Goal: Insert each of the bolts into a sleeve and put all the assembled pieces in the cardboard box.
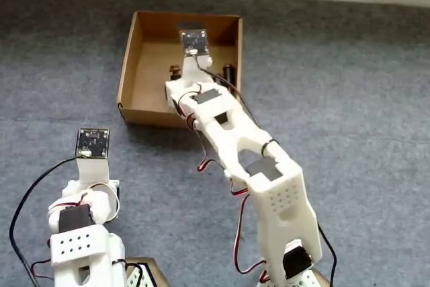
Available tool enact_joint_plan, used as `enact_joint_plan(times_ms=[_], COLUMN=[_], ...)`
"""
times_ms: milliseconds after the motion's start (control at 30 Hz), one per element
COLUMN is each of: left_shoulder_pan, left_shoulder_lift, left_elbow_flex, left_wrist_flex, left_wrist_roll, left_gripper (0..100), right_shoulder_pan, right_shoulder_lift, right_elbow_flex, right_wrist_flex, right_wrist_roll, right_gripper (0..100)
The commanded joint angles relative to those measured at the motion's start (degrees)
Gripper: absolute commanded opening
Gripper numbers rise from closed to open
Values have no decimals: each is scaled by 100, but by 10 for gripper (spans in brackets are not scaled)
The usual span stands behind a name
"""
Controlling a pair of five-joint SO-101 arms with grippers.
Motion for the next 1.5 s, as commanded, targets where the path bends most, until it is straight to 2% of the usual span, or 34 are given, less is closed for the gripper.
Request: enact_joint_plan(times_ms=[0,200,433,667,800,933,1067,1300,1467], left_shoulder_pan=[-57,-57,-57,-48,-48,-48,-48,-48,-48], left_shoulder_lift=[-57,-57,-57,-57,-57,-57,-57,-57,-57], left_elbow_flex=[-48,-48,-48,-48,-48,-40,-13,-13,-4], left_wrist_flex=[-105,-105,-105,-105,-105,-176,-255,-255,-264], left_wrist_roll=[-26,-26,-26,-26,-26,-26,-26,-26,-26], left_gripper=[8,8,8,8,8,8,8,8,8], right_shoulder_pan=[-119,-119,-48,154,532,1007,1420,1464,1464], right_shoulder_lift=[-66,-66,-286,-1622,-2747,-3582,-4048,-5270,-6167], right_elbow_flex=[-312,-312,-549,-954,-910,-901,-901,-901,-75], right_wrist_flex=[-84,75,207,1499,2211,2765,3275,4637,4787], right_wrist_roll=[-70,-79,-70,-44,-62,-70,-62,-44,-44], right_gripper=[10,166,127,100,82,9,7,7,7])
